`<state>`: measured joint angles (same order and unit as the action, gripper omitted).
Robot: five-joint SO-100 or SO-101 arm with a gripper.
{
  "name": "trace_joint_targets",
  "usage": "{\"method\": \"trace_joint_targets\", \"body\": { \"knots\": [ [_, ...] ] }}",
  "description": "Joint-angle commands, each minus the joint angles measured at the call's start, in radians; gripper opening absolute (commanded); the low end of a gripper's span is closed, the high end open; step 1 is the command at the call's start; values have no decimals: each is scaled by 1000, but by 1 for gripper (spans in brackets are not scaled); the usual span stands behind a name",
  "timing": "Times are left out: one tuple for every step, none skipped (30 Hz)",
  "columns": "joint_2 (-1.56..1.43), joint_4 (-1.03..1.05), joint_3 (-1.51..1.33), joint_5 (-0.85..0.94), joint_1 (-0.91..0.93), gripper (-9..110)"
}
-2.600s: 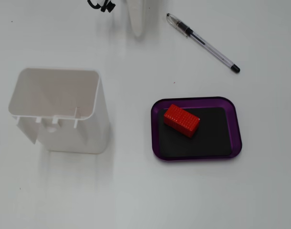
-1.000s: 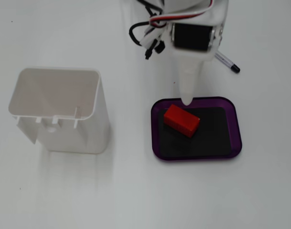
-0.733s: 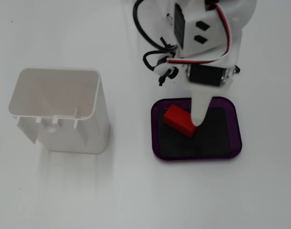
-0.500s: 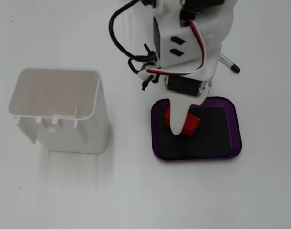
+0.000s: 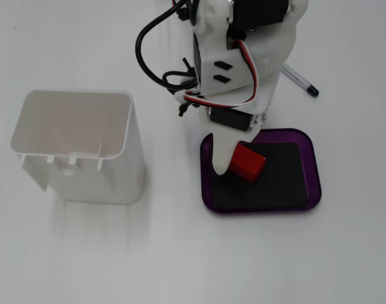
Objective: Remove the cube from the box.
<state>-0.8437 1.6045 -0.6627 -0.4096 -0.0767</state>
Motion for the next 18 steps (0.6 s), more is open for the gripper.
{"method": "trace_joint_targets", "body": {
  "knots": [
    [-14, -44, -35, -8, -11, 24],
    [-14, -57, -48, -8, -11, 24],
    [-14, -69, -57, -8, -9, 24],
    [-14, -80, -63, -8, -9, 24],
    [-14, -87, -66, -8, -9, 24],
    [-14, -91, -66, -8, -9, 24],
    [-14, -94, -66, -8, -9, 24],
    [-14, -97, -66, -8, -9, 24],
    [-14, -97, -66, -8, -9, 24],
    [-14, -97, -66, -8, -9, 24],
    [-14, -97, -66, -8, -9, 24],
    [-12, -97, -66, -8, -9, 24],
    [-12, -97, -66, -8, -9, 24],
    [-12, -100, -66, -8, -9, 23],
    [-12, -109, -66, -5, -9, 21],
    [-12, -118, -66, 2, -9, 18],
    [-12, -120, -66, 5, -9, 16],
    [-12, -120, -66, 5, -11, 13]
  ]
}}
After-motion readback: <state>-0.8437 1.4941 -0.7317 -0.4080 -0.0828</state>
